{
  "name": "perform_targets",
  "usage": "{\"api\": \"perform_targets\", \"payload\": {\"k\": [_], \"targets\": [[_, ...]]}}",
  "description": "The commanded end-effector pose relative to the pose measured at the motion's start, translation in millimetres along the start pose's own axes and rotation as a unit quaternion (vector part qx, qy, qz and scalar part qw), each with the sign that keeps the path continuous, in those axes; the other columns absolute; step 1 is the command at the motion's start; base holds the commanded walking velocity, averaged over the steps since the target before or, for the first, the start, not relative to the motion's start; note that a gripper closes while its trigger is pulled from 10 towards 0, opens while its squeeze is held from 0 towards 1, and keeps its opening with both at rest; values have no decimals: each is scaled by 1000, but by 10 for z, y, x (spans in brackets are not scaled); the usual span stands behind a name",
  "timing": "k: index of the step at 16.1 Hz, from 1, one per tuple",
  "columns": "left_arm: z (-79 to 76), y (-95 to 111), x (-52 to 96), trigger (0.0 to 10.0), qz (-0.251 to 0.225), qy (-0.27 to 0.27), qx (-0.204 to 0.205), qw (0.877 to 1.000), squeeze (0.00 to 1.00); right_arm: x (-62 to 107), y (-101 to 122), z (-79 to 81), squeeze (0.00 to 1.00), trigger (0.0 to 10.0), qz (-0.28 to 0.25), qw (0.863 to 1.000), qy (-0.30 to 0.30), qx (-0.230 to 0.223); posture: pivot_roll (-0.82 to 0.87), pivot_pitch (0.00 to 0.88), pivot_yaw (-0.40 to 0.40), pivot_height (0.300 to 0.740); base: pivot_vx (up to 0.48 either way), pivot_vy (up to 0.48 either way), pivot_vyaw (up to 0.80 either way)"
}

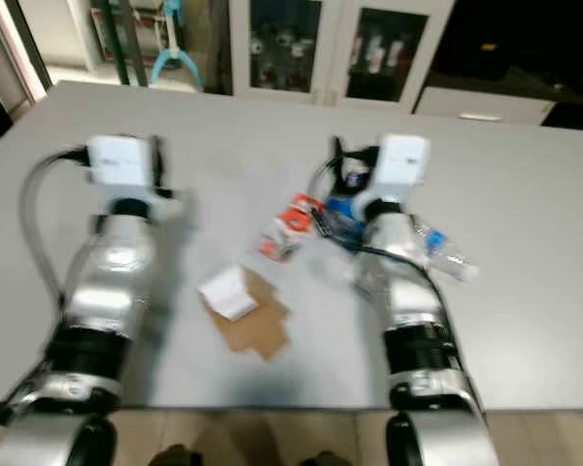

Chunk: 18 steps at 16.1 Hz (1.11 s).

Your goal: Picking trash to rubbish bin

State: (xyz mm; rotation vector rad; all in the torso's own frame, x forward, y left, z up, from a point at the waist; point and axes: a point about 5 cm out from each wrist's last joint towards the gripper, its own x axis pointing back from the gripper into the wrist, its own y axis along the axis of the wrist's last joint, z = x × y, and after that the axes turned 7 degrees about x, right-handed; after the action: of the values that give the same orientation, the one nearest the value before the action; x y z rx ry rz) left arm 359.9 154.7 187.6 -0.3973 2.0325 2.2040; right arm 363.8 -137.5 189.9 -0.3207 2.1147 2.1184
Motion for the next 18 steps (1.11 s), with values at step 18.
{"api": "perform_targets", "payload": {"k": [18], "targets": [[88,-143,17,10000,63,-25,-72,995,0,61,-148,142,0,10000,53,997,62,0,-47,54,-89,740,0,-67,0]]}}
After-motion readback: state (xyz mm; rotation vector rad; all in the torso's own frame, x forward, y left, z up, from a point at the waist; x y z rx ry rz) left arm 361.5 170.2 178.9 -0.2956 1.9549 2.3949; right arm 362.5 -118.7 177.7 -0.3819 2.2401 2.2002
